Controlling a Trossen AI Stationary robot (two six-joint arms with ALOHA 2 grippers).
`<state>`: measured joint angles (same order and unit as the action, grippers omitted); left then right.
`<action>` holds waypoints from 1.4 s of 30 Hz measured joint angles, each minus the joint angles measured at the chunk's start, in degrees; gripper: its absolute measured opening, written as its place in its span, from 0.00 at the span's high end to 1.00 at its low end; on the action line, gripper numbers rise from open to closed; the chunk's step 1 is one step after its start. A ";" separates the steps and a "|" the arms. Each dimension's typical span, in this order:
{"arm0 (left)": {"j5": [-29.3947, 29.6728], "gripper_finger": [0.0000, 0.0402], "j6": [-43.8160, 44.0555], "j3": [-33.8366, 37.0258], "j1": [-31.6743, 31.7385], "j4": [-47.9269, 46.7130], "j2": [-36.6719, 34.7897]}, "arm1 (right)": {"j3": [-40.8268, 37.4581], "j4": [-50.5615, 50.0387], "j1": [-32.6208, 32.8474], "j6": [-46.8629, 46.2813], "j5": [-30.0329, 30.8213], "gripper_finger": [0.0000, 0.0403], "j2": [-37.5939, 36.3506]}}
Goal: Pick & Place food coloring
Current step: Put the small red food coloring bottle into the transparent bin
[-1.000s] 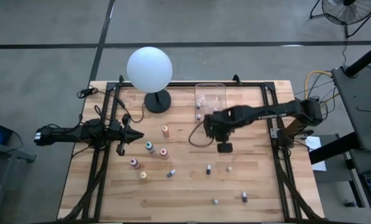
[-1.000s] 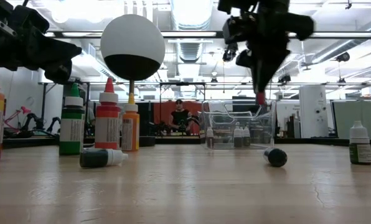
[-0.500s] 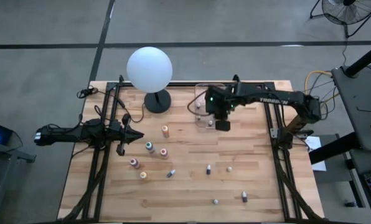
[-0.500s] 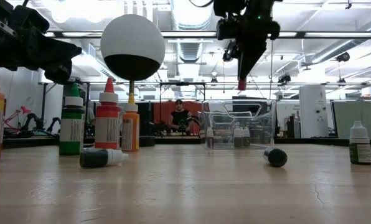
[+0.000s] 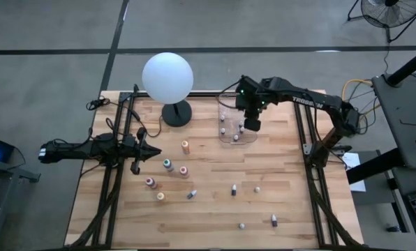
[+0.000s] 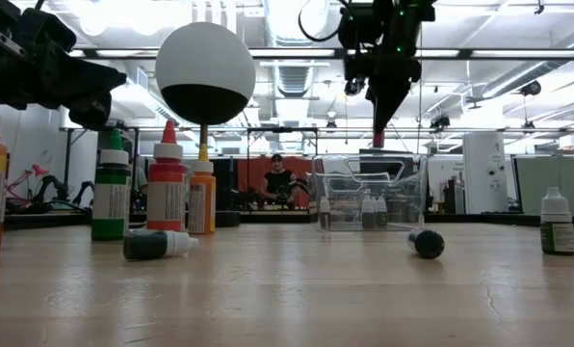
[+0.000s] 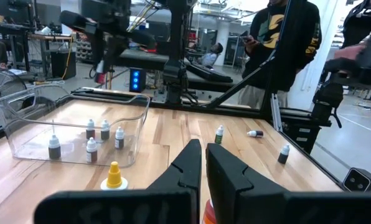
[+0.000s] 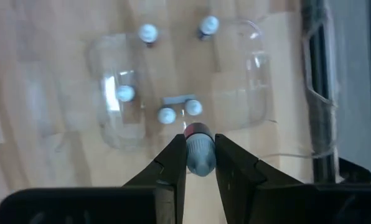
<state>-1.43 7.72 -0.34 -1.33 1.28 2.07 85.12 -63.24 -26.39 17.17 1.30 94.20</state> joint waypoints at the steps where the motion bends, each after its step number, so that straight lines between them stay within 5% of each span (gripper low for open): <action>1: 0.00 1.00 -0.01 0.00 0.01 0.00 0.00 | 0.03 0.52 -0.57 -0.02 0.07 0.86 0.36; 13: 0.00 1.00 0.00 -0.01 -0.01 0.00 0.00 | -0.02 2.82 -6.67 -0.48 0.16 0.86 6.98; 42: 0.00 1.00 0.00 -0.01 0.00 0.00 0.00 | -1.88 13.50 -6.78 -2.16 -1.75 0.86 19.43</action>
<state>-1.43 7.72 -0.35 -1.33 1.28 2.07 83.24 -49.74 -33.17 15.00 -0.45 113.63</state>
